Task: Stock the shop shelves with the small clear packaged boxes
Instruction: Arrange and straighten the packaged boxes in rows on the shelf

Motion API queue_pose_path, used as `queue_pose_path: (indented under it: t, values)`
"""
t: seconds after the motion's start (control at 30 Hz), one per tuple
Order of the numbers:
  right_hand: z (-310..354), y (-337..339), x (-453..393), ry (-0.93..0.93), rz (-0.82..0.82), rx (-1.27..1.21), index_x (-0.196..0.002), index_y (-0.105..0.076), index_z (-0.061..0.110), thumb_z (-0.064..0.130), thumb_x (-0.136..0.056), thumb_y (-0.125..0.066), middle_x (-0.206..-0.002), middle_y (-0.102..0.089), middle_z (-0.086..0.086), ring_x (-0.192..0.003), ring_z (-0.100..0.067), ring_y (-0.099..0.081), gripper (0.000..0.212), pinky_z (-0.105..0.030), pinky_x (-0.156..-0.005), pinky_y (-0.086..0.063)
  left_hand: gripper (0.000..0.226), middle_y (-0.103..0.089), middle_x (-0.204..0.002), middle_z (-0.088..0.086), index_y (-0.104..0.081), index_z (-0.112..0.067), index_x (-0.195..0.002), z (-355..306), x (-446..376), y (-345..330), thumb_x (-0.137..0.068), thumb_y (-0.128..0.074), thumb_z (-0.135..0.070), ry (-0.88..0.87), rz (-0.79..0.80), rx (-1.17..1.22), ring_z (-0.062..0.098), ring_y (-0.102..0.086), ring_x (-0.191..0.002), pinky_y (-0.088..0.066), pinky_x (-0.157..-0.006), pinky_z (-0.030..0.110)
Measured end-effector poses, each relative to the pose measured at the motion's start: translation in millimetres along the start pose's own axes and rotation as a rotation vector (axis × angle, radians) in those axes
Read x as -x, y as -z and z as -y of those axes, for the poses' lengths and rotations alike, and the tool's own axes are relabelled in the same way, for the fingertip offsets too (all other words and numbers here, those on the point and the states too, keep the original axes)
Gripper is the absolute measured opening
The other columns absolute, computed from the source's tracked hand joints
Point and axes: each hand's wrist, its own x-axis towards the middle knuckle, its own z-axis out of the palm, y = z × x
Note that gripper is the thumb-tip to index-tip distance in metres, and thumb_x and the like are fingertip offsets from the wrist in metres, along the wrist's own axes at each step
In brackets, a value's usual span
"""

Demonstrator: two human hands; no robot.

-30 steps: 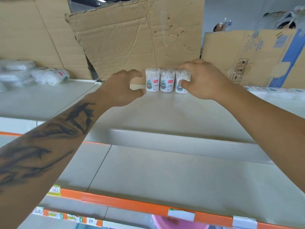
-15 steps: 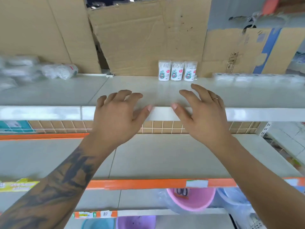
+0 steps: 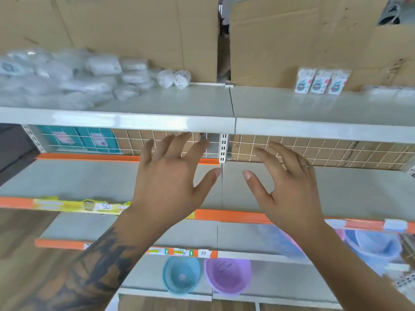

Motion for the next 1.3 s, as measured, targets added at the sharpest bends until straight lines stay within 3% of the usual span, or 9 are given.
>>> queue_pose_path:
  t: [0.3, 0.73, 0.87, 1.0, 1.3]
  values:
    - [69.0, -31.5, -31.6, 0.119, 0.024, -0.069, -0.135, -0.064, 0.025, 0.054, -0.096, -0.056, -0.146, -0.053, -0.004, -0.128, -0.031, -0.053, 0.048, -0.046, -0.109, -0.037, 0.058, -0.059, -0.140, 0.005, -0.061, -0.030, -0.136, 73.3, 17.9, 13.6, -0.092, -0.049, -0.066, 0.095, 0.008, -0.011, 0.032, -0.055, -0.130, -0.038, -0.109, 0.059]
    - [108.4, -110.2, -197.2, 0.141, -0.025, -0.109, -0.136, -0.059, 0.027, 0.053, -0.094, -0.054, -0.143, -0.053, -0.005, -0.121, -0.040, -0.054, 0.050, -0.049, -0.100, -0.043, 0.065, -0.059, -0.141, 0.007, -0.060, -0.030, -0.136, 157.7, -110.0, -7.1, -0.087, -0.046, -0.069, 0.109, -0.026, -0.114, 0.035, -0.057, -0.127, -0.037, -0.110, 0.058]
    - [108.5, -130.0, -242.1, 0.107, 0.104, -0.122, -0.136, -0.057, 0.038, 0.058, -0.088, -0.056, -0.144, -0.052, -0.001, -0.123, -0.036, -0.055, 0.051, -0.047, -0.105, -0.044, 0.066, -0.058, -0.142, 0.007, -0.058, -0.031, -0.138, 182.1, -149.5, -19.5, -0.087, -0.045, -0.070, 0.105, -0.017, -0.155, 0.035, -0.055, -0.128, -0.037, -0.110, 0.057]
    - [104.2, -144.9, -279.7, 0.033, 0.284, -0.119, -0.140, -0.043, 0.047, 0.066, -0.081, -0.052, -0.149, -0.047, 0.002, -0.131, -0.032, -0.052, 0.062, -0.050, -0.108, -0.044, 0.065, -0.057, -0.142, 0.008, -0.057, -0.030, -0.137, 203.7, -185.1, -33.7, -0.086, -0.047, -0.069, 0.100, -0.024, -0.173, 0.037, -0.055, -0.127, -0.036, -0.109, 0.058]
    - [106.3, -194.9, -360.2, -0.051, 0.559, 0.003, -0.150, -0.035, 0.037, 0.060, -0.085, -0.064, -0.147, -0.045, -0.009, -0.132, -0.035, -0.048, 0.076, -0.048, -0.103, -0.047, 0.065, -0.045, -0.154, 0.008, -0.043, -0.033, -0.149, 269.7, -246.8, -41.6, -0.092, -0.052, -0.064, 0.215, 0.094, -0.193, 0.039, -0.044, -0.137, -0.030, -0.113, 0.058]
